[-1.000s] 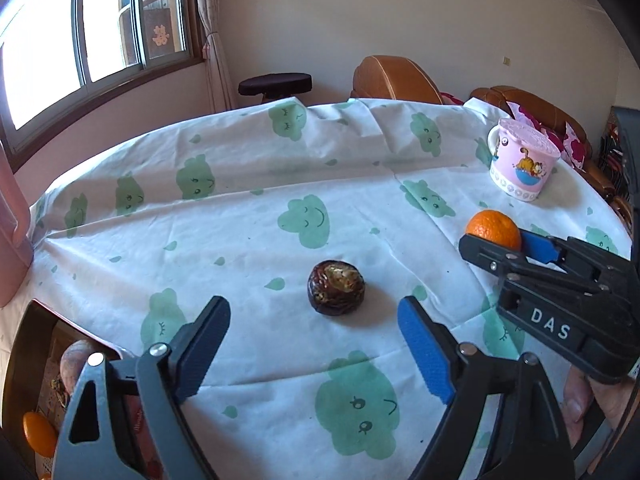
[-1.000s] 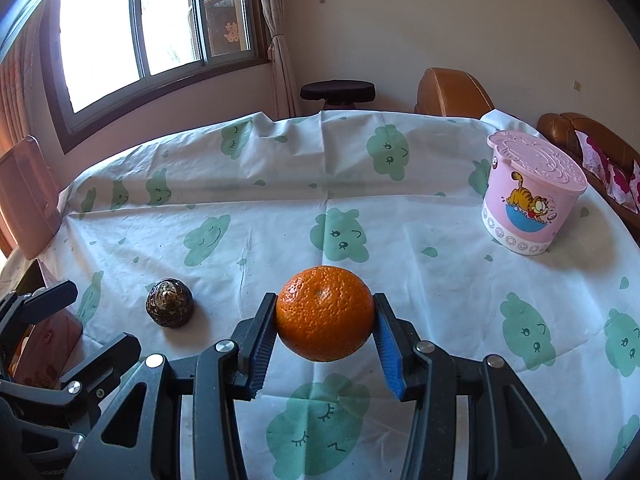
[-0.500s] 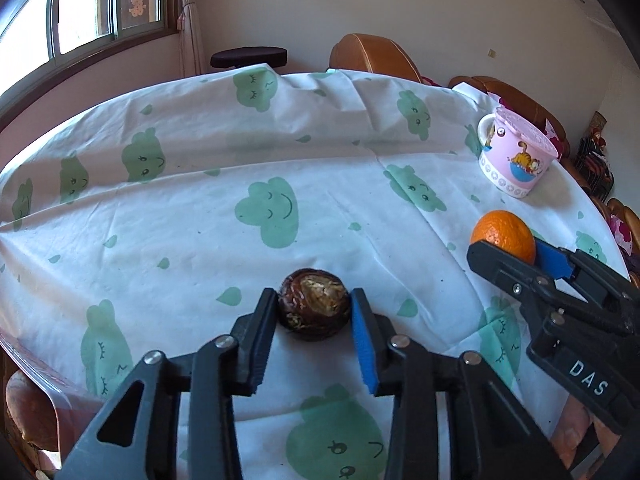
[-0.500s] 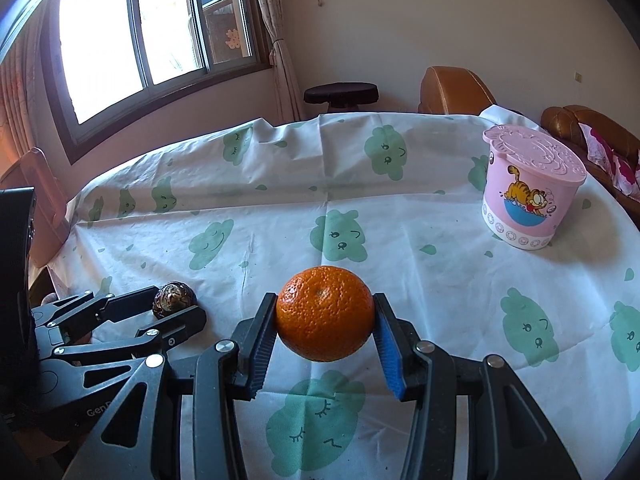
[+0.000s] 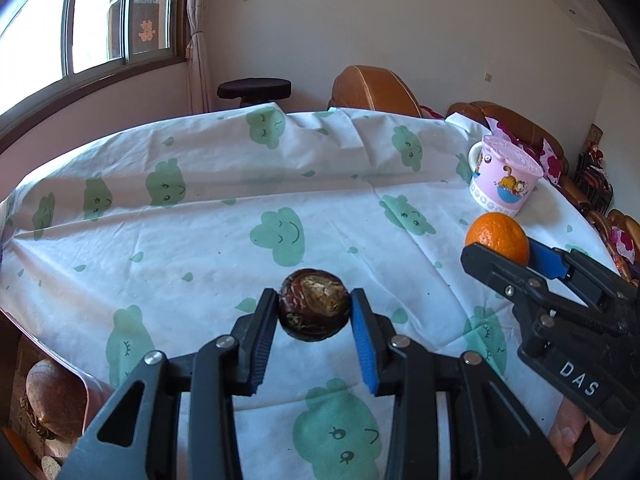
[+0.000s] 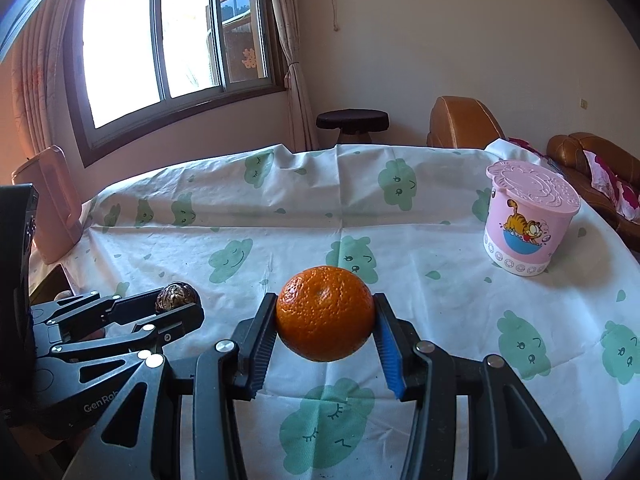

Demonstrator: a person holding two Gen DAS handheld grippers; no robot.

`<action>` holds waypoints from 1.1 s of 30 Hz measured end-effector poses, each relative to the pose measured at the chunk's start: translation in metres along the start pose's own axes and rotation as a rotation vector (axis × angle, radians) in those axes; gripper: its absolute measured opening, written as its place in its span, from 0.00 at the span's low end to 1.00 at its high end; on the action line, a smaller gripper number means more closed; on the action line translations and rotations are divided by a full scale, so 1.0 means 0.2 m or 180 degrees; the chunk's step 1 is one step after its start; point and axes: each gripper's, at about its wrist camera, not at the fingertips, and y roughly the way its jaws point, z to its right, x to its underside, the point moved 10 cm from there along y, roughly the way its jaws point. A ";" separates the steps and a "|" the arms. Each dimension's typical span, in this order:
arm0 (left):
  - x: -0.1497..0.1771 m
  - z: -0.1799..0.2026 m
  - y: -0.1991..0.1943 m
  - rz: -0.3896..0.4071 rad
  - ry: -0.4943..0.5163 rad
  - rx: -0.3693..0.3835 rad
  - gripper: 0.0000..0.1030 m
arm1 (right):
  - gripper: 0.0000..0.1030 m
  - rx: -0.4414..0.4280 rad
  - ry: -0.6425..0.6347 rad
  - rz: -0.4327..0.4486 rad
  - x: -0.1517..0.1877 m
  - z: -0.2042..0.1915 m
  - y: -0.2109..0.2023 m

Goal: Organize fruits
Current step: 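Carry the dark fruit with left tool while right tool carries the orange toward tin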

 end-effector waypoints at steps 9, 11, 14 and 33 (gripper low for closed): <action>-0.03 -0.03 -0.07 0.0219 -0.0068 -0.0029 0.37 | 0.47 0.0036 -0.0098 0.0225 -0.03 -0.03 -0.07; -0.04 -0.04 -0.08 0.0262 -0.0086 -0.0042 0.37 | 0.47 0.0040 -0.0101 0.0266 -0.03 -0.03 -0.09; -0.04 -0.04 -0.10 0.0313 -0.0108 -0.0042 0.37 | 0.47 0.0049 -0.0115 0.0320 -0.04 -0.03 -0.10; -0.07 -0.08 -0.21 0.0648 -0.0151 -0.0125 0.37 | 0.47 0.0158 -0.0161 0.0631 -0.07 -0.03 -0.21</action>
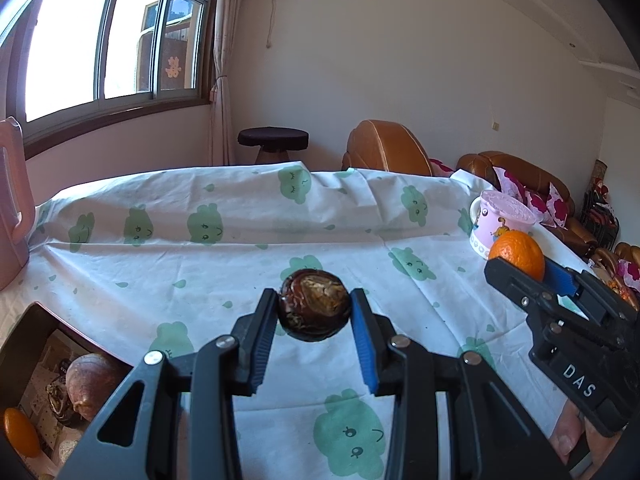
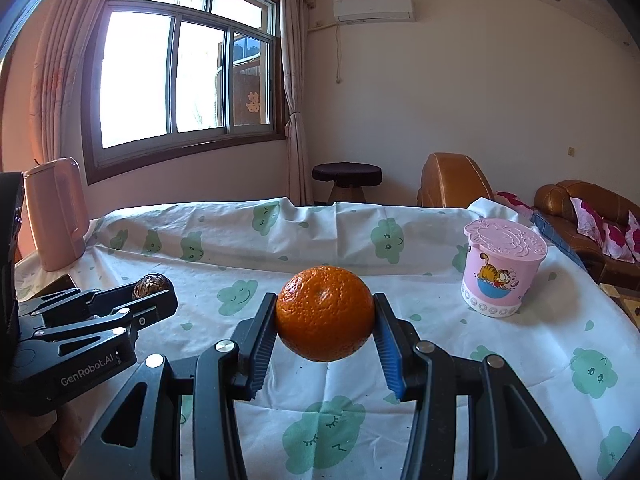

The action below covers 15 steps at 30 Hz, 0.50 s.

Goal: Organize fruits
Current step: 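Carry the dark fruit with left tool while right tool carries the orange toward tin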

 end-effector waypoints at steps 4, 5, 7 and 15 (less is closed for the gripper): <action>0.00 0.00 -0.02 0.0044 0.0012 -0.0017 0.37 | 0.47 0.0007 -0.0016 0.0047 -0.01 0.00 -0.02; 0.00 0.00 -0.02 0.0055 0.0017 -0.0022 0.37 | 0.47 0.0009 -0.0019 0.0058 -0.01 0.00 -0.02; 0.00 0.00 -0.03 0.0078 0.0030 -0.0032 0.37 | 0.47 0.0013 -0.0022 0.0077 -0.01 -0.01 -0.03; -0.01 0.01 -0.07 0.0187 0.0107 -0.0089 0.37 | 0.47 0.0016 -0.0018 0.0139 -0.01 -0.01 -0.05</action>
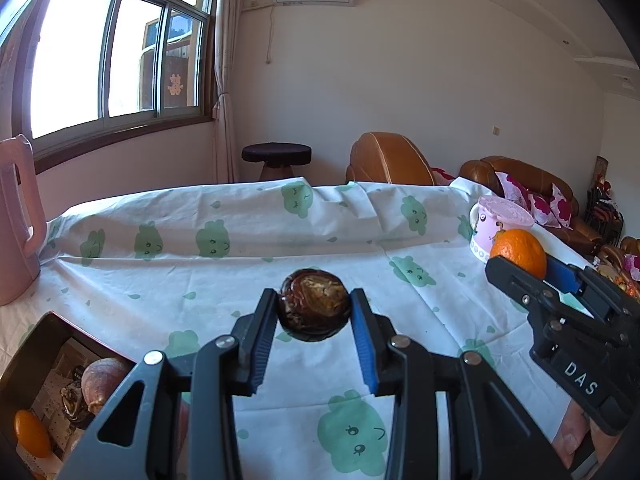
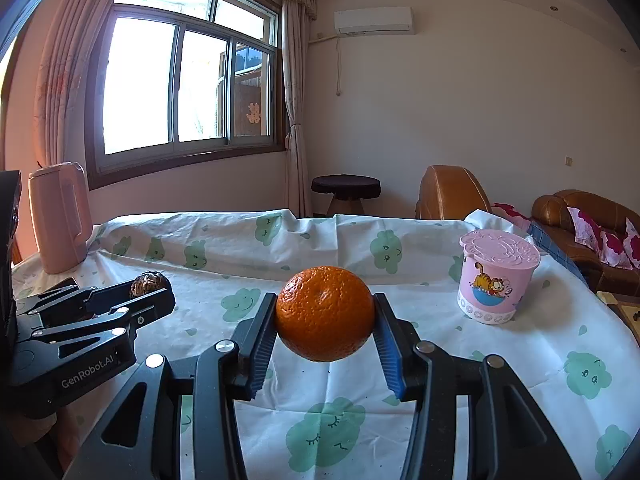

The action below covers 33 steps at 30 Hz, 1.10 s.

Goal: Organize fruits
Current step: 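Carry the dark fruit with left tool while right tool carries the orange toward tin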

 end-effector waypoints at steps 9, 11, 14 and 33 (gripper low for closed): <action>-0.02 0.01 -0.05 0.0147 0.0084 -0.0077 0.37 | 0.47 -0.0003 -0.0006 0.0072 -0.01 0.00 -0.03; -0.02 0.01 -0.06 0.0168 0.0101 -0.0091 0.37 | 0.47 -0.0007 -0.0007 0.0091 -0.01 0.00 -0.04; -0.03 0.01 -0.08 0.0207 0.0116 -0.0112 0.37 | 0.47 -0.0013 -0.0004 0.0114 -0.01 0.00 -0.05; -0.03 -0.04 -0.16 0.0384 0.0064 -0.0263 0.37 | 0.47 -0.0066 -0.0038 0.0302 -0.01 -0.05 -0.16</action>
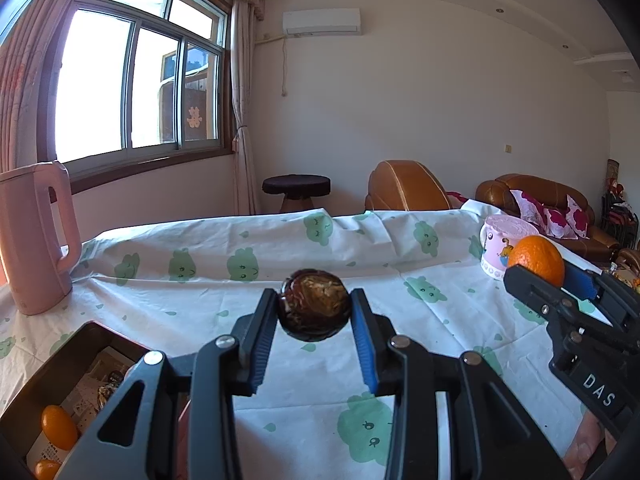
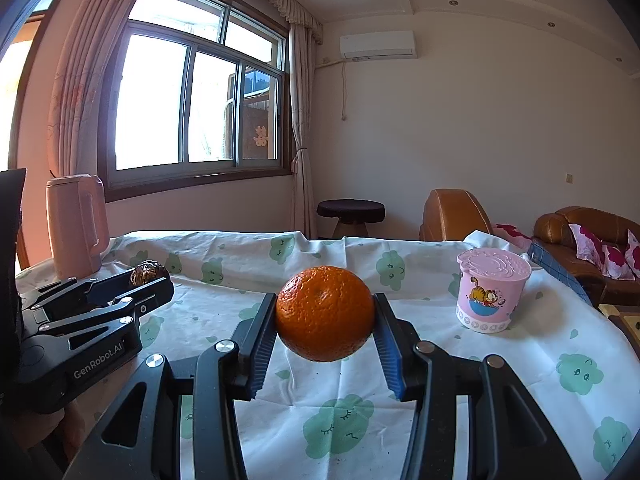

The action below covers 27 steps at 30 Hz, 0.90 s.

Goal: Organize fruits
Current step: 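Carry the dark fruit with left tool while right tool carries the orange toward tin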

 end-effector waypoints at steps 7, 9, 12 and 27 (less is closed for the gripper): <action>0.02 -0.01 -0.03 -0.0039 0.0031 0.0002 0.37 | 0.47 -0.0028 -0.0005 0.0005 0.00 -0.02 -0.02; 0.03 0.00 -0.05 -0.0042 0.0050 0.0010 0.37 | 0.47 -0.0036 -0.0016 0.0006 0.00 -0.03 -0.02; 0.04 -0.01 -0.07 -0.0068 0.0047 0.0009 0.37 | 0.47 -0.0035 -0.0028 0.0007 0.01 -0.03 -0.03; 0.12 -0.21 -0.27 -0.0199 -0.0224 -0.0013 0.37 | 0.47 -0.0302 -0.0071 0.0048 0.02 -0.21 -0.14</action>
